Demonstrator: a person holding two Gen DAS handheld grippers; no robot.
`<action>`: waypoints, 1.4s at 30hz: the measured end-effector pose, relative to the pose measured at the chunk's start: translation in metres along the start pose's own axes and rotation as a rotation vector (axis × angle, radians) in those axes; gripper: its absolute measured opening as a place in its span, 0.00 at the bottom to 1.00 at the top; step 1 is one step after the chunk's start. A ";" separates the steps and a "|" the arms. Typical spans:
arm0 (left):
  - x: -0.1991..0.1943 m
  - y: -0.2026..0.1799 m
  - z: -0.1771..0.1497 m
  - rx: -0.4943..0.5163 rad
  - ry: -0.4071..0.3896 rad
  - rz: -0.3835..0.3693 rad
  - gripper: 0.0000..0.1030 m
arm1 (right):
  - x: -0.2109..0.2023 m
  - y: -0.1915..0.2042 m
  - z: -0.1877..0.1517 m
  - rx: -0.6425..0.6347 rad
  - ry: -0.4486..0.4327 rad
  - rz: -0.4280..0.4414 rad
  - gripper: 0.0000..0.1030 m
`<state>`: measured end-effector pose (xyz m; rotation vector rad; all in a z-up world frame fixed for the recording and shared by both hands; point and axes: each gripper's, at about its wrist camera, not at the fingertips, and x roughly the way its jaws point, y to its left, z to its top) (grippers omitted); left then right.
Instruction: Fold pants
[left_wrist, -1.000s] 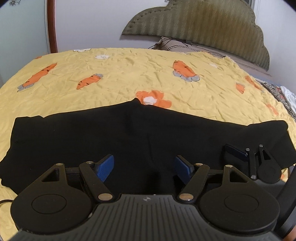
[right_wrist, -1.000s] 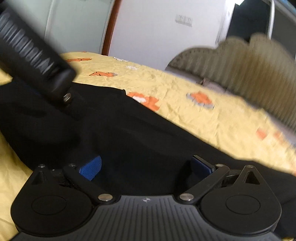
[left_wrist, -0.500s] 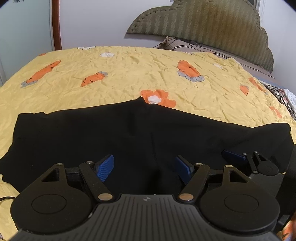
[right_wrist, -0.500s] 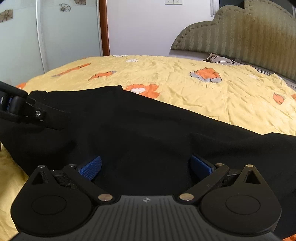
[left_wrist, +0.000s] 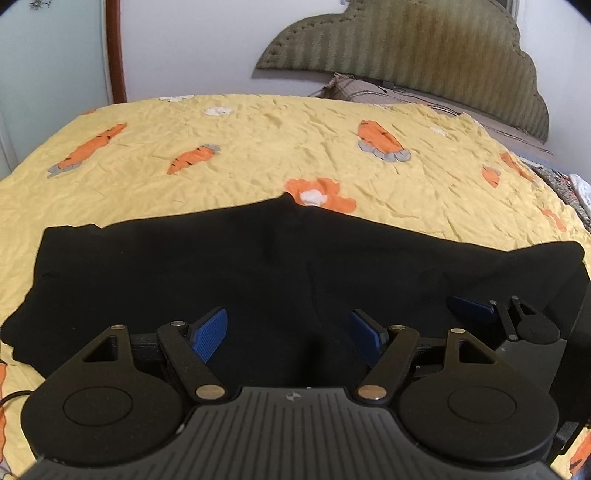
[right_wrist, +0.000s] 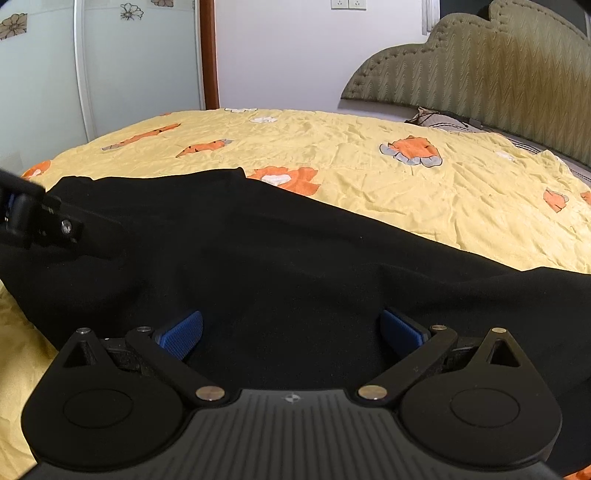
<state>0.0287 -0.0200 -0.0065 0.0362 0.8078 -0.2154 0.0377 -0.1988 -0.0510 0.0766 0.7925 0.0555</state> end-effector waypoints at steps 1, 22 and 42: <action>0.000 0.001 0.001 -0.005 -0.002 0.001 0.74 | 0.000 0.000 0.000 0.000 0.000 0.000 1.00; 0.002 0.003 0.002 -0.025 0.006 0.011 0.74 | 0.000 0.000 0.000 0.000 0.000 0.000 1.00; -0.013 -0.039 0.023 0.036 -0.031 -0.096 0.78 | -0.095 -0.044 0.002 0.166 -0.189 -0.132 1.00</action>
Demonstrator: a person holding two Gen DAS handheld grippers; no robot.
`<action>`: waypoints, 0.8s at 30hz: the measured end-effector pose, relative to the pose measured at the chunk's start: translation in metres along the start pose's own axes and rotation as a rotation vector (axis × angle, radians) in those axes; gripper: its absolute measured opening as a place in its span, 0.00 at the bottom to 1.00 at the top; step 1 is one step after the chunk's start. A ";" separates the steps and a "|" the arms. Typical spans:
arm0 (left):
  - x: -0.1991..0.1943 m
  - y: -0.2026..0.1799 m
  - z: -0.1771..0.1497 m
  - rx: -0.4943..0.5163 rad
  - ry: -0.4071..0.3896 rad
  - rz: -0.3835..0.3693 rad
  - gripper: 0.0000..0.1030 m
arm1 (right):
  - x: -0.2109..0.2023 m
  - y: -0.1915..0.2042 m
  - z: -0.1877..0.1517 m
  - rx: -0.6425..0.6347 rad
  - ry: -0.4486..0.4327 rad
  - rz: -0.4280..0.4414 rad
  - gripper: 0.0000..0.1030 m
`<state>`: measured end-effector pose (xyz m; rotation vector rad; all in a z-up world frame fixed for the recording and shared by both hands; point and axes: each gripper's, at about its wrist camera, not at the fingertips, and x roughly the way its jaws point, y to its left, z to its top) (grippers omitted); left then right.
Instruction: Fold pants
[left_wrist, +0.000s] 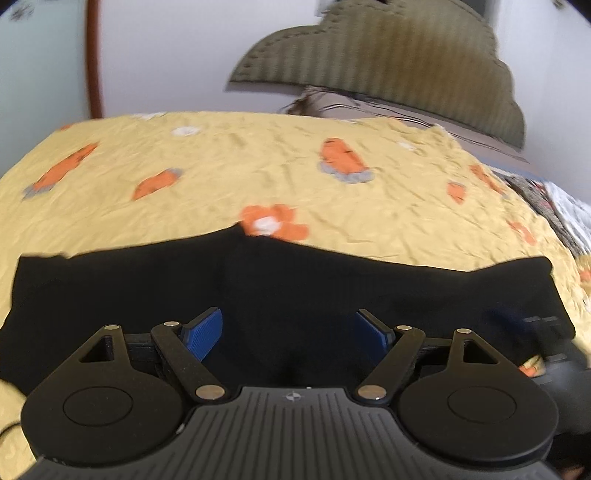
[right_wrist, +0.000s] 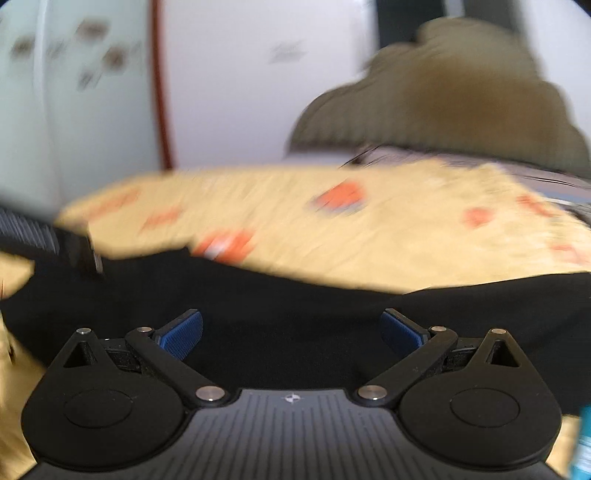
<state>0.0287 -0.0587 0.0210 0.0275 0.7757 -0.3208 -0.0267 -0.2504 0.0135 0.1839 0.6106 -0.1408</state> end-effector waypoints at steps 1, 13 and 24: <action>0.002 -0.009 0.001 0.022 0.001 -0.018 0.78 | -0.015 -0.017 0.004 0.033 -0.026 -0.038 1.00; 0.045 -0.129 -0.022 0.434 -0.030 -0.267 0.79 | -0.087 -0.196 0.017 0.267 -0.041 -0.481 1.00; 0.086 -0.187 -0.053 0.757 -0.080 -0.244 0.66 | -0.002 -0.290 -0.003 0.768 0.063 -0.103 0.91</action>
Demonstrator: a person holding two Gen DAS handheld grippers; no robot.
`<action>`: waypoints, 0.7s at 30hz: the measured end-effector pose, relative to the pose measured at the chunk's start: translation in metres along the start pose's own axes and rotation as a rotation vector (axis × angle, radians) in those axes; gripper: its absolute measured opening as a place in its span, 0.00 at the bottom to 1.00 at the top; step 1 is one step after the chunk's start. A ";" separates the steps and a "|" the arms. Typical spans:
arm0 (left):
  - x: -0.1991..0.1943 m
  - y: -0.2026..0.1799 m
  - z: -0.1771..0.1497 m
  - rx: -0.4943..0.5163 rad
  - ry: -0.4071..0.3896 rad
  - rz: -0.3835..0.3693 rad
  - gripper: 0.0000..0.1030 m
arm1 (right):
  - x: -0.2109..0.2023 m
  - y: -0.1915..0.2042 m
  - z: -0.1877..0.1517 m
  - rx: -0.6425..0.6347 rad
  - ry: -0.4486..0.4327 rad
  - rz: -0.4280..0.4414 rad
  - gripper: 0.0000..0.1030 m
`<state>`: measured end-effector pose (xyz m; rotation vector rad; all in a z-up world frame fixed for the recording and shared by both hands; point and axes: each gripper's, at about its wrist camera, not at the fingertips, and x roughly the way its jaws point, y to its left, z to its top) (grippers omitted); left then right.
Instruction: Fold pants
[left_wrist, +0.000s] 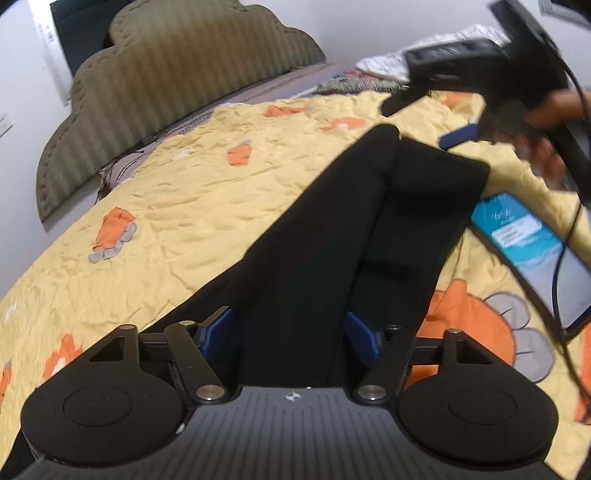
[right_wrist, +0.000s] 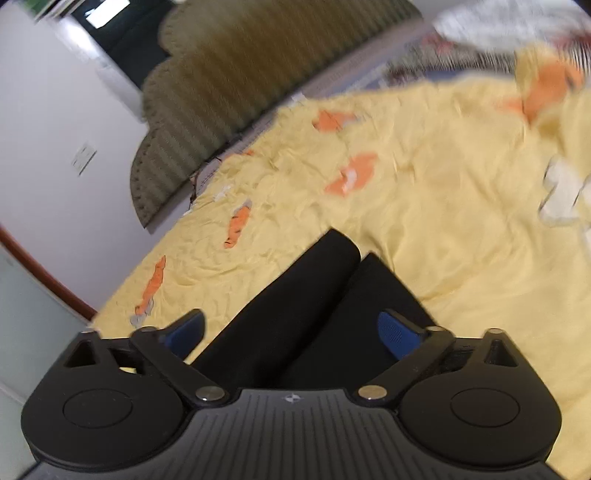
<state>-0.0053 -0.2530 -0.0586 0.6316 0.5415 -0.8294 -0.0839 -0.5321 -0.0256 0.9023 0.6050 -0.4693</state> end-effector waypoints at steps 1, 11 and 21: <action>0.004 -0.001 0.000 0.007 0.005 -0.013 0.61 | 0.007 -0.005 0.003 0.020 0.016 0.010 0.90; 0.015 -0.017 -0.005 0.094 -0.032 -0.093 0.51 | 0.049 -0.005 0.007 0.089 0.080 0.053 0.51; 0.015 0.006 0.008 -0.091 -0.059 -0.147 0.07 | 0.015 0.015 0.020 -0.012 -0.039 0.042 0.10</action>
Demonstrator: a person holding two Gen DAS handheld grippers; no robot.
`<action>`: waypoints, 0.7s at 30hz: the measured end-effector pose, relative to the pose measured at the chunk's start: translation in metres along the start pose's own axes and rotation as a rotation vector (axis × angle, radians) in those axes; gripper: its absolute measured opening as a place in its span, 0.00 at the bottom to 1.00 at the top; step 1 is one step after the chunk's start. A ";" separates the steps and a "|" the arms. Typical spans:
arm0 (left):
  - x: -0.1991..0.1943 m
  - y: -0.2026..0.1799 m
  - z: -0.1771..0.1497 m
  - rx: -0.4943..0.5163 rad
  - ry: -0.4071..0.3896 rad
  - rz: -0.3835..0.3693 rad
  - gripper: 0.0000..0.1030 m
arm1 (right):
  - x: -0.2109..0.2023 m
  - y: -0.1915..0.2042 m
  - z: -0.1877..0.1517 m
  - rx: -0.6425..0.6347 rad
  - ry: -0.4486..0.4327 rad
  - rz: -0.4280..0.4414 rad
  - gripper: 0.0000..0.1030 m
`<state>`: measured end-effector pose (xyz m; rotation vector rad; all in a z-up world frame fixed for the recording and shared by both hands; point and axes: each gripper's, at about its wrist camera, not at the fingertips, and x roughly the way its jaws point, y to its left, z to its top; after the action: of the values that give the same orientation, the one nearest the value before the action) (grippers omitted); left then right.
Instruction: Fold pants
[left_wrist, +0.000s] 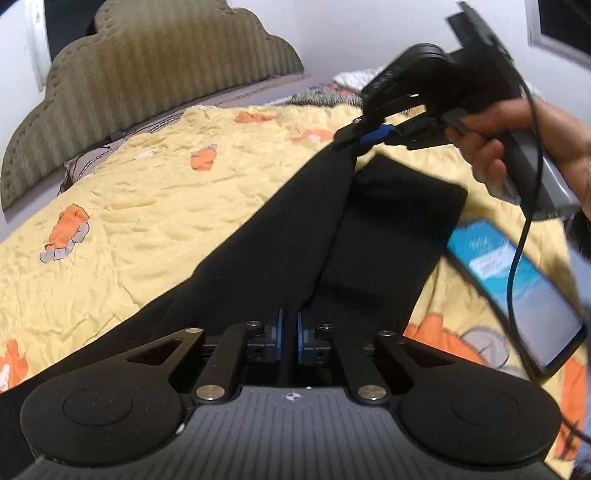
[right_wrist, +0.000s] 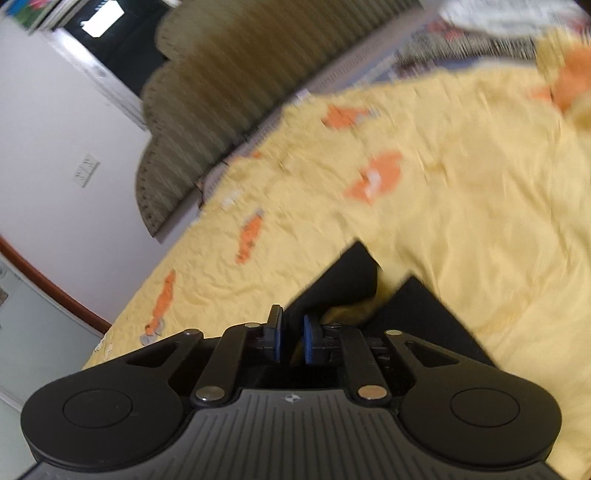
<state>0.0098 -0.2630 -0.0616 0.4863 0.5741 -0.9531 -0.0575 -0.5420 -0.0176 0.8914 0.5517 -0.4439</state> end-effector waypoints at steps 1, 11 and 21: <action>-0.004 0.001 0.002 -0.014 -0.008 -0.003 0.06 | -0.008 0.005 0.002 -0.022 -0.019 0.005 0.10; -0.026 -0.017 -0.001 0.036 -0.009 -0.196 0.02 | -0.062 -0.012 -0.028 -0.173 -0.051 -0.259 0.10; -0.015 -0.013 -0.003 0.007 -0.007 -0.131 0.01 | -0.060 -0.030 -0.033 0.017 0.023 -0.101 0.52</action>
<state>-0.0091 -0.2583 -0.0562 0.4555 0.6024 -1.0807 -0.1298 -0.5236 -0.0151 0.8880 0.6164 -0.5309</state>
